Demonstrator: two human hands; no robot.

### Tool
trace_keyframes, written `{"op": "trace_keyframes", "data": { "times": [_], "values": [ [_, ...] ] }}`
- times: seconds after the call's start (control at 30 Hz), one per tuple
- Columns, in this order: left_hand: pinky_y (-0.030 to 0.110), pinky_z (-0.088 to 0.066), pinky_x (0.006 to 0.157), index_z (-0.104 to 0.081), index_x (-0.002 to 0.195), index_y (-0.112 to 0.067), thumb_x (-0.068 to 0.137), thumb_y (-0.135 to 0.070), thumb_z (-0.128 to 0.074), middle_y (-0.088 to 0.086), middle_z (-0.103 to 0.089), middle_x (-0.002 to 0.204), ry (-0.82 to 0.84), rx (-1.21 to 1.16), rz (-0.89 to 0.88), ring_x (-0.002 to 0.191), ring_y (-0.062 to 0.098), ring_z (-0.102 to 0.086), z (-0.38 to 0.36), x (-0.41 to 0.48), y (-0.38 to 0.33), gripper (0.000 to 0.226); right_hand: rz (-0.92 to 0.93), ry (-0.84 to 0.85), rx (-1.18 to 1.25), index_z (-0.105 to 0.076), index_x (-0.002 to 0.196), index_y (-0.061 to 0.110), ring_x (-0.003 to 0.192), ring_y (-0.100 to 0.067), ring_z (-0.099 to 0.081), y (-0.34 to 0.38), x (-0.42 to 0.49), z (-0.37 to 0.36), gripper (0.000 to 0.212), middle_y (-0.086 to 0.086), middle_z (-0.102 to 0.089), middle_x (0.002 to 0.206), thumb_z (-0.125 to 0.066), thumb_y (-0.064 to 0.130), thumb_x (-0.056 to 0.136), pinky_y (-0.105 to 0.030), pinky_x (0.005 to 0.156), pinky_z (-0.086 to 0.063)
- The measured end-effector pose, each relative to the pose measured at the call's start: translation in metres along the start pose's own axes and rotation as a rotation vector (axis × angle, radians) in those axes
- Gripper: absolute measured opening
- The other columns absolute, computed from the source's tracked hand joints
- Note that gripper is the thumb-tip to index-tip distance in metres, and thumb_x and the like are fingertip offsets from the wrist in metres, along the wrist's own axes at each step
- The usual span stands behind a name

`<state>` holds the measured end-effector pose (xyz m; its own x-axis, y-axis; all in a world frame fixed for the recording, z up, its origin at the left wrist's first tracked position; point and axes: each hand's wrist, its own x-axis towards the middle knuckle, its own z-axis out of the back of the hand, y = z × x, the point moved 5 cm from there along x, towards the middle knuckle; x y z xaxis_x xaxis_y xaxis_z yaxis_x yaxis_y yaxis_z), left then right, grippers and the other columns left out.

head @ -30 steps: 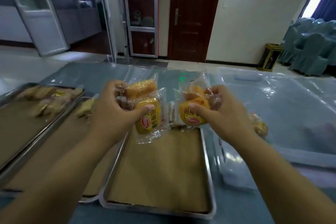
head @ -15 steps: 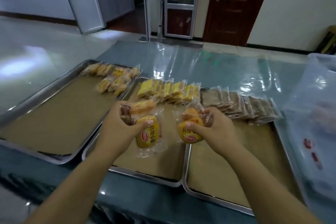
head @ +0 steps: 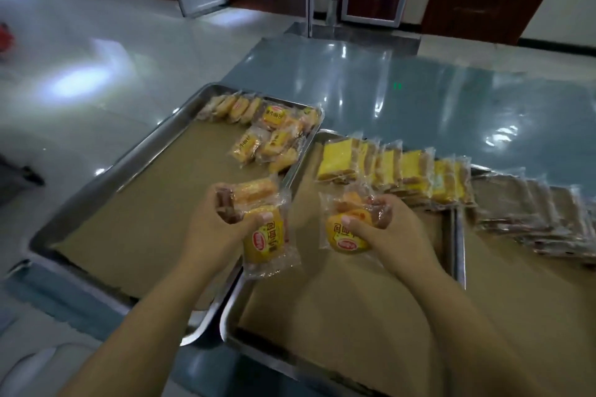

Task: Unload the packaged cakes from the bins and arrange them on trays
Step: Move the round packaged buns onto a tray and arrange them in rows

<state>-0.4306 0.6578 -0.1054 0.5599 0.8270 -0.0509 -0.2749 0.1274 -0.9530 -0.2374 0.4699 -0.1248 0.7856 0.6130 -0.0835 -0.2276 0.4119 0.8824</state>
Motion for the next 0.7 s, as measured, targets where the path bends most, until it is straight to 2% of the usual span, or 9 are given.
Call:
{"op": "trace_keyframes", "data": {
  "times": [0.1, 0.27, 0.37, 0.53, 0.6, 0.7],
  "values": [
    [0.019, -0.050, 0.060, -0.052, 0.095, -0.026, 0.069, -0.017, -0.079, -0.006, -0.066, 0.095, -0.035, -0.019, 0.027, 0.083, 0.007, -0.066, 0.024, 0.023, 0.017, 0.039, -0.001, 0.038, -0.006, -0.054, 0.095, 0.038, 0.072, 0.003, -0.063, 0.014, 0.013, -0.027, 0.039, 0.017, -0.064, 0.084, -0.080, 0.046, 0.066, -0.014, 0.055, -0.049],
    [0.024, -0.052, 0.061, -0.050, 0.102, -0.019, 0.067, -0.022, -0.081, -0.005, -0.064, 0.095, -0.088, -0.014, 0.044, 0.082, 0.009, -0.065, 0.066, 0.074, 0.044, 0.047, -0.022, 0.066, 0.019, -0.054, 0.091, 0.043, 0.075, 0.005, -0.065, 0.037, 0.034, -0.080, 0.035, 0.017, -0.068, 0.085, -0.080, 0.043, 0.067, -0.017, 0.058, -0.052],
    [0.022, -0.051, 0.059, -0.049, 0.101, -0.024, 0.064, -0.030, -0.082, -0.008, -0.063, 0.096, -0.034, 0.002, 0.063, 0.080, 0.005, -0.065, 0.089, 0.113, 0.059, 0.050, -0.040, 0.034, -0.006, -0.053, 0.088, 0.049, 0.079, 0.002, -0.065, 0.051, 0.047, -0.118, 0.036, 0.017, -0.067, 0.088, -0.080, 0.045, 0.066, -0.024, 0.065, -0.056],
    [0.027, -0.051, 0.064, -0.045, 0.091, -0.035, 0.065, -0.033, -0.082, -0.012, -0.063, 0.094, 0.042, 0.101, 0.042, 0.081, 0.002, -0.063, 0.122, 0.181, 0.074, 0.046, -0.099, -0.014, -0.111, -0.051, 0.092, 0.043, 0.085, -0.010, -0.065, 0.078, 0.076, -0.189, 0.038, 0.009, -0.066, 0.095, -0.077, 0.052, 0.064, -0.041, 0.073, -0.057],
    [0.025, -0.049, 0.064, -0.044, 0.091, -0.036, 0.065, -0.035, -0.082, -0.013, -0.062, 0.091, 0.063, 0.178, 0.009, 0.079, -0.002, -0.060, 0.134, 0.205, 0.077, 0.047, -0.080, -0.042, -0.210, -0.051, 0.096, 0.038, 0.083, -0.011, -0.062, 0.094, 0.090, -0.213, 0.042, 0.007, -0.064, 0.095, -0.073, 0.056, 0.066, -0.041, 0.071, -0.056],
    [0.026, -0.049, 0.066, -0.046, 0.098, -0.032, 0.064, -0.042, -0.081, -0.013, -0.060, 0.094, 0.115, 0.278, -0.034, 0.084, 0.001, -0.058, 0.145, 0.240, 0.081, 0.050, -0.075, -0.074, -0.296, -0.052, 0.098, 0.030, 0.085, -0.015, -0.061, 0.113, 0.113, -0.241, 0.043, 0.005, -0.062, 0.095, -0.071, 0.056, 0.069, -0.040, 0.073, -0.053]
  ]
}}
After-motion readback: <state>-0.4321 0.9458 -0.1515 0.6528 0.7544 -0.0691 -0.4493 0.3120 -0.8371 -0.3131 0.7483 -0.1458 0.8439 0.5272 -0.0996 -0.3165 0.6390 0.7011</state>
